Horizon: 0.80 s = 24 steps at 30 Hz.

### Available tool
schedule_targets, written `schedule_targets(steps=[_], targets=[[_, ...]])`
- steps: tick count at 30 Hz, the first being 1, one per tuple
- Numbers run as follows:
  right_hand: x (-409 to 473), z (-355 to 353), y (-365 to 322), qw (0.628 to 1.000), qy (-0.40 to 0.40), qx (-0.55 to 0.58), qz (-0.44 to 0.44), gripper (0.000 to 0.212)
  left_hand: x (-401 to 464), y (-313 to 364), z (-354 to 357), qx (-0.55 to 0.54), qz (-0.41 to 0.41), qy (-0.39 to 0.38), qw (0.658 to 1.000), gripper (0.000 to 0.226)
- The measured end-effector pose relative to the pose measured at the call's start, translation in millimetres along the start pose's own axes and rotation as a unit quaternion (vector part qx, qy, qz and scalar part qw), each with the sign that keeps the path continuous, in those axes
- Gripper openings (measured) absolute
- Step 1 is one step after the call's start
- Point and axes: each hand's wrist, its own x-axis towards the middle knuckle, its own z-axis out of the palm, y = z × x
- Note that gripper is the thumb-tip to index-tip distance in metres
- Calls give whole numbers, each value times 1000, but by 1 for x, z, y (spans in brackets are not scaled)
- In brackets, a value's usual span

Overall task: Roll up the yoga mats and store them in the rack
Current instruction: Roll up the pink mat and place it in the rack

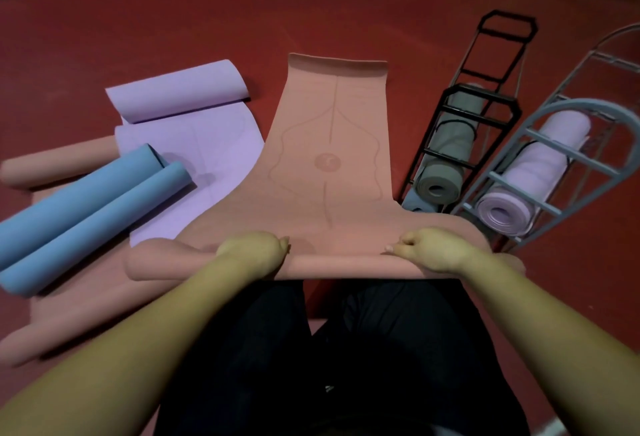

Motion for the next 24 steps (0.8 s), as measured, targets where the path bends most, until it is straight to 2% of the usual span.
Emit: schedule_targets(steps=[6,11,14,17,22,24], targets=[[7,20,8,992,125,28,7,44,1,7,11,39,-29,47,998,41],[17,17,14,993,94,63,22,41,6,9,19,45,-45,164,984,42],[27,18,16,989,136,64,7,40,10,7,17,17,-34,151,988,41],[27,16,15,980,194,30,-15,44,13,3,12,-31,-30,170,985,38],[7,29,13,938,337,-42,-63,67,24,3,5,-44,-31,117,992,38],[2,37,16,918,381,-52,-97,65,28,3,4,-51,-30,107,993,38]])
